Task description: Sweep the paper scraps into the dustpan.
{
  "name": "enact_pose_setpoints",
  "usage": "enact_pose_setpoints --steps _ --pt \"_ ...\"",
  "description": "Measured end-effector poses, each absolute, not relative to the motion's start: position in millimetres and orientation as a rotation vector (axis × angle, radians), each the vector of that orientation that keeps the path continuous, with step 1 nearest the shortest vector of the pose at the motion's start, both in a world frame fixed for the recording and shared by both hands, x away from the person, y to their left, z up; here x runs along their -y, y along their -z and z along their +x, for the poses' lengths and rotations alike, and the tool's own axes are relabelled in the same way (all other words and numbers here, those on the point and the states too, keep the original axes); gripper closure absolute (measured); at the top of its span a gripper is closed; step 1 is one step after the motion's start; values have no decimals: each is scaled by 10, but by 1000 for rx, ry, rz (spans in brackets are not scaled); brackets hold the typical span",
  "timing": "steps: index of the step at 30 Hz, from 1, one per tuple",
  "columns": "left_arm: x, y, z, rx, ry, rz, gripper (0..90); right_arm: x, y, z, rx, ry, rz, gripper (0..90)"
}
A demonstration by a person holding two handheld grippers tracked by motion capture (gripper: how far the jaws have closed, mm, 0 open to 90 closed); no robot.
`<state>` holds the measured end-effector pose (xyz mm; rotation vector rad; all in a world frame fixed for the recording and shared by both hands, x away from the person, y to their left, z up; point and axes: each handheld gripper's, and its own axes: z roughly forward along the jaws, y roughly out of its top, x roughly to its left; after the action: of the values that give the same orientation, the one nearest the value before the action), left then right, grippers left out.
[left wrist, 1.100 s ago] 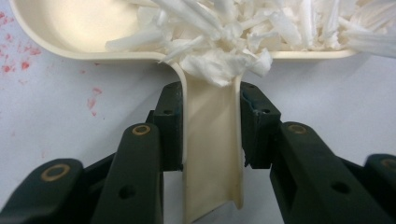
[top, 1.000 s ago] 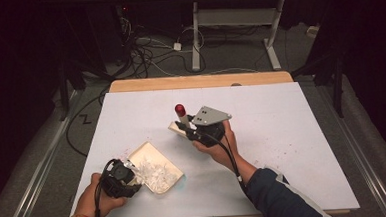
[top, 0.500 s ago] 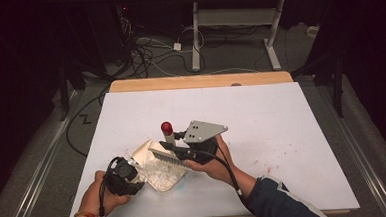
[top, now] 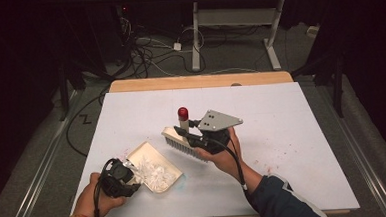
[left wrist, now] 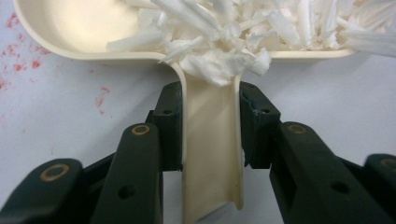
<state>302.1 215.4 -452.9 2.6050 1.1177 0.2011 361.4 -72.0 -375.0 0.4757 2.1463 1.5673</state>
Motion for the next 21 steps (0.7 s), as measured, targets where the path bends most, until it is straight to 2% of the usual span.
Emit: enact_pose_setpoints --steps 9,21 --pt "-2139 4515 3040 -1141 -191 2624 637 613 3879 3805 -2173 -1381 523 703" --pt "-2178 4536 3033 -1153 -175 2613 636 308 3827 3393 -2300 -1542 344 702"
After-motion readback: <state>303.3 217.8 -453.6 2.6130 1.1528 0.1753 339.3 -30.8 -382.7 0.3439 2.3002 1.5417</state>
